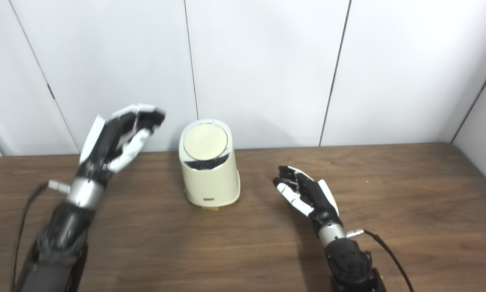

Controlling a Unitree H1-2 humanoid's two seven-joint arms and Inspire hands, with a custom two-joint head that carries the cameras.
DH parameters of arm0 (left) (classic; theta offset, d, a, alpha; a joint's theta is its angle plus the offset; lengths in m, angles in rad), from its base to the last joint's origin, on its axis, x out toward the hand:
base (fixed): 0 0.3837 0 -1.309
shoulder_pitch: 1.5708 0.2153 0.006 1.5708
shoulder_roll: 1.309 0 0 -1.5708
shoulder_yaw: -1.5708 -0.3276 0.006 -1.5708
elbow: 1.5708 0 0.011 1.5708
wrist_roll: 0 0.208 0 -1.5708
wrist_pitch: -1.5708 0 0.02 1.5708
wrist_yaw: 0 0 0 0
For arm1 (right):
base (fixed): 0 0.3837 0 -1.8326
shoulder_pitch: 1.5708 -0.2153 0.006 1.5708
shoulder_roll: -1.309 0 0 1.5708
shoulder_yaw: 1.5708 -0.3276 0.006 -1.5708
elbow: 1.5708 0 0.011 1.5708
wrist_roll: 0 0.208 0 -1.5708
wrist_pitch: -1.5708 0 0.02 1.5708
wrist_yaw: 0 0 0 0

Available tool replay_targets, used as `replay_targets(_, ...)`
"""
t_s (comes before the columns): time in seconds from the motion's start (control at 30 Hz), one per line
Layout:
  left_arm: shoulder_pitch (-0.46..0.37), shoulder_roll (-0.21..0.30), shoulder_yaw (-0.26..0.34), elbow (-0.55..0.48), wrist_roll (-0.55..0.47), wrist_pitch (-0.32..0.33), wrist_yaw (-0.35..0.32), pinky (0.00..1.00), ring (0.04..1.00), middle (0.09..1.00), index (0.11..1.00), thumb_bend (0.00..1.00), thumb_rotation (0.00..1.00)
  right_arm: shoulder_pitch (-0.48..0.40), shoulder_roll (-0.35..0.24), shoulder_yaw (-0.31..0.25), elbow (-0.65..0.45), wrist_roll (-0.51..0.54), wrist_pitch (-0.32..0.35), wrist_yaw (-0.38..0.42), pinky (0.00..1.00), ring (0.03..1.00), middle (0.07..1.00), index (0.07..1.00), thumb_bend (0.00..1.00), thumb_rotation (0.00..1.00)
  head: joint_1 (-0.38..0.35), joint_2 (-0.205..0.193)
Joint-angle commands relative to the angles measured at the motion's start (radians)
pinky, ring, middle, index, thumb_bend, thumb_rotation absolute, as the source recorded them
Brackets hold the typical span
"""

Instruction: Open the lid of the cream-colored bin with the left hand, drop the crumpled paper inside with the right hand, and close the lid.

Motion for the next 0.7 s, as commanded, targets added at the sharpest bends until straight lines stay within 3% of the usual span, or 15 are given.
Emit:
replay_targets(0.0, -0.005, 0.007, 0.018, -0.013, -0.024, -0.024, 0.028, 0.61, 0.677, 0.695, 0.690, 0.26, 0.58, -0.033, -0.020, 0.007, -0.004, -0.015, -0.034, 0.001, 0.70, 0.771, 0.815, 0.803, 0.29, 0.59, -0.002, -0.001)
replay_targets(0.1, 0.058, -0.003, 0.022, 0.002, -0.014, -0.011, 0.038, 0.63, 0.693, 0.705, 0.694, 0.26, 0.56, -0.030, -0.024, 0.012, -0.003, -0.020, -0.022, 0.008, 0.71, 0.779, 0.824, 0.812, 0.31, 0.65, -0.001, -0.003)
replay_targets(0.2, 0.095, -0.011, 0.017, 0.034, -0.016, -0.013, 0.048, 0.59, 0.672, 0.698, 0.694, 0.26, 0.52, -0.028, -0.035, 0.015, 0.005, -0.018, -0.024, 0.017, 0.72, 0.796, 0.836, 0.817, 0.29, 0.61, -0.008, -0.004)
replay_targets(0.3, 0.119, -0.018, 0.008, 0.086, -0.011, -0.006, 0.053, 0.63, 0.698, 0.722, 0.713, 0.25, 0.53, -0.028, -0.046, 0.015, 0.020, -0.018, -0.040, 0.020, 0.70, 0.782, 0.821, 0.802, 0.27, 0.55, 0.000, -0.005)
replay_targets(0.43, 0.108, -0.020, 0.002, 0.145, -0.013, 0.056, 0.047, 0.70, 0.759, 0.770, 0.754, 0.29, 0.54, -0.031, -0.053, 0.009, 0.037, -0.011, -0.053, 0.022, 0.69, 0.781, 0.821, 0.805, 0.26, 0.53, 0.012, -0.004)
replay_targets(0.6, 0.092, -0.016, -0.013, 0.197, -0.013, 0.068, 0.033, 0.70, 0.762, 0.777, 0.760, 0.29, 0.54, -0.034, -0.061, 0.014, 0.053, -0.020, -0.081, 0.021, 0.69, 0.776, 0.818, 0.803, 0.24, 0.50, 0.017, -0.003)
replay_targets(0.67, 0.092, -0.007, -0.032, 0.202, 0.006, 0.078, 0.025, 0.68, 0.764, 0.775, 0.754, 0.28, 0.46, -0.035, -0.062, 0.017, 0.057, -0.022, -0.084, 0.020, 0.69, 0.774, 0.817, 0.802, 0.24, 0.51, 0.016, -0.003)
